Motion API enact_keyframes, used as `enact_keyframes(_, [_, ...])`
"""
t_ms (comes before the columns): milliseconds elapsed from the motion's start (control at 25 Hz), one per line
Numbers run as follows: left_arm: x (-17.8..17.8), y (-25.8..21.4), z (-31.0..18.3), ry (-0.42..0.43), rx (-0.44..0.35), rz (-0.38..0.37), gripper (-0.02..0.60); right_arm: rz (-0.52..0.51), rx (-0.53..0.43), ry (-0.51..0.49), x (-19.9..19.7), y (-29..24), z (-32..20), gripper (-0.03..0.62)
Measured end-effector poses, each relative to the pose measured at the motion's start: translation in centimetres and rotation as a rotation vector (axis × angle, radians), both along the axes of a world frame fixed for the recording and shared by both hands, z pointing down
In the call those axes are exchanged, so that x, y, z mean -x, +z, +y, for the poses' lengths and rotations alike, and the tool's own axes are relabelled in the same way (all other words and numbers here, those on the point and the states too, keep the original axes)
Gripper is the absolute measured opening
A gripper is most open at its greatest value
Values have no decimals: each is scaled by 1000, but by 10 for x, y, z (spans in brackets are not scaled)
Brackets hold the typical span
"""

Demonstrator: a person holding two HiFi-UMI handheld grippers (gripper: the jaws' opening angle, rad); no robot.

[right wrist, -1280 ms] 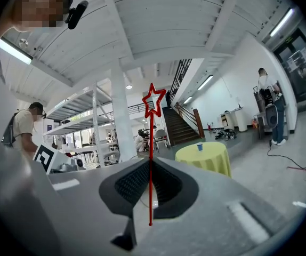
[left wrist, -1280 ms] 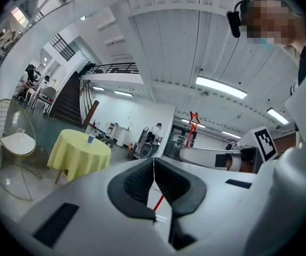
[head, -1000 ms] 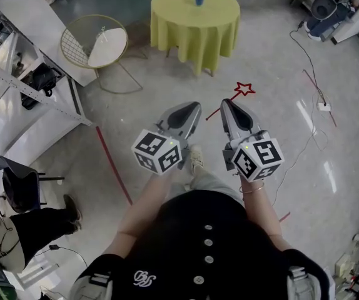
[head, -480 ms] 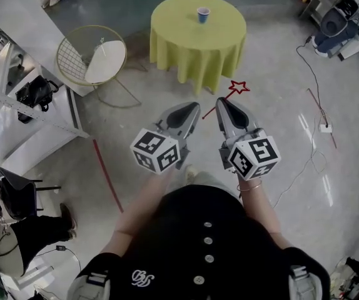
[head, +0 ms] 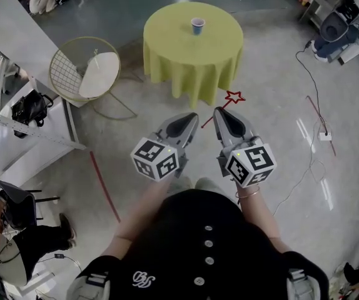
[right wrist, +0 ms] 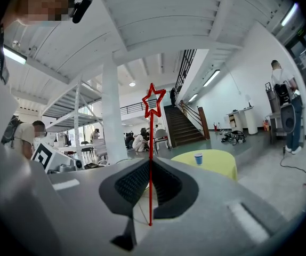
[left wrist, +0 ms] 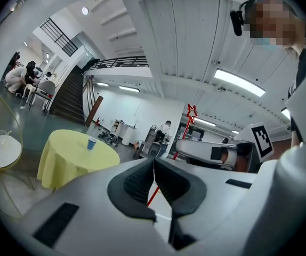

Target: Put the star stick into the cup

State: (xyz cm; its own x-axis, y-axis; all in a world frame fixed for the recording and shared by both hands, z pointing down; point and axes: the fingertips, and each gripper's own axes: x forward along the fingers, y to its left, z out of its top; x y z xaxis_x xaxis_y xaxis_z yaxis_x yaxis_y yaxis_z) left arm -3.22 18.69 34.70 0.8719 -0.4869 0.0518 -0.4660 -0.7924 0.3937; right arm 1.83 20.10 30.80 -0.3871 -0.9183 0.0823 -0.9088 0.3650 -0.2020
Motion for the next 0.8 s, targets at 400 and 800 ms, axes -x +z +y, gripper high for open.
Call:
enact_keyframes(400, [-14, 11, -48, 22, 21, -10, 15, -7, 13, 44, -10, 12, -40, 6])
enact_keyframes(800, [-28, 2, -141, 50, -12, -21, 15, -11, -2, 78, -24, 10, -130, 6])
